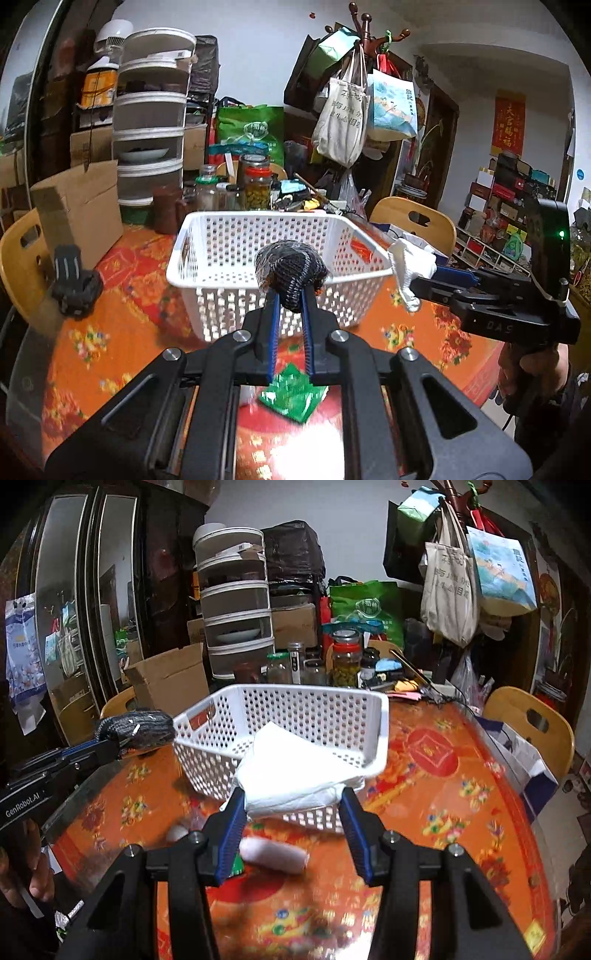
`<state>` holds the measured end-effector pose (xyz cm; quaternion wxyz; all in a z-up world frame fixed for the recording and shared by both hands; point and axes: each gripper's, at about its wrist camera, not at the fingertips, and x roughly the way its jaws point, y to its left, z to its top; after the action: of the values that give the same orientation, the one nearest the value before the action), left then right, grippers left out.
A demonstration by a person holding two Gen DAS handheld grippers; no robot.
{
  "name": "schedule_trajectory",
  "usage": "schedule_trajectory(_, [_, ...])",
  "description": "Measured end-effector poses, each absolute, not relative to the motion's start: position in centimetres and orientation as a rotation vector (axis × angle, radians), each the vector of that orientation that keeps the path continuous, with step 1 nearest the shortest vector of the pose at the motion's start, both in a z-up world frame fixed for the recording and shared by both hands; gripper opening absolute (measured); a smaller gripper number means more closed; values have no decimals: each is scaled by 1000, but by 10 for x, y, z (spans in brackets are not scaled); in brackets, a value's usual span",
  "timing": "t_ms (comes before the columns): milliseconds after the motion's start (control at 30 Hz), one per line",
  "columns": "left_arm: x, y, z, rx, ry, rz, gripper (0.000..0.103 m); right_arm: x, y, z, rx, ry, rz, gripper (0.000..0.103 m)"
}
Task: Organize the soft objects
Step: 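Lower the bundle with the left tool into the basket while the right tool drops the cloth in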
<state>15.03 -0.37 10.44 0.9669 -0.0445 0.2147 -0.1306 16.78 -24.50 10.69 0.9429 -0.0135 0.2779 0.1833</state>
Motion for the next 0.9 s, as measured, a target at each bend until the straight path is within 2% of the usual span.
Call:
schedule_trajectory(167, [182,-7,129,-90,445,-267,10,199,-240,126,-39,573,376,50])
schedule_trajectory(367, [244,-10,140,-94,547,-269,10,255,-223,128,-53,651,374,50])
schedule_trajectory(567, [311,-13,121,-110,684,-249,10,307,-205,106,-79,753,345,50])
schedule_trajectory(900, [370,-10,70,-127,834,-202,10,363,-193,64,-100,929,334,50])
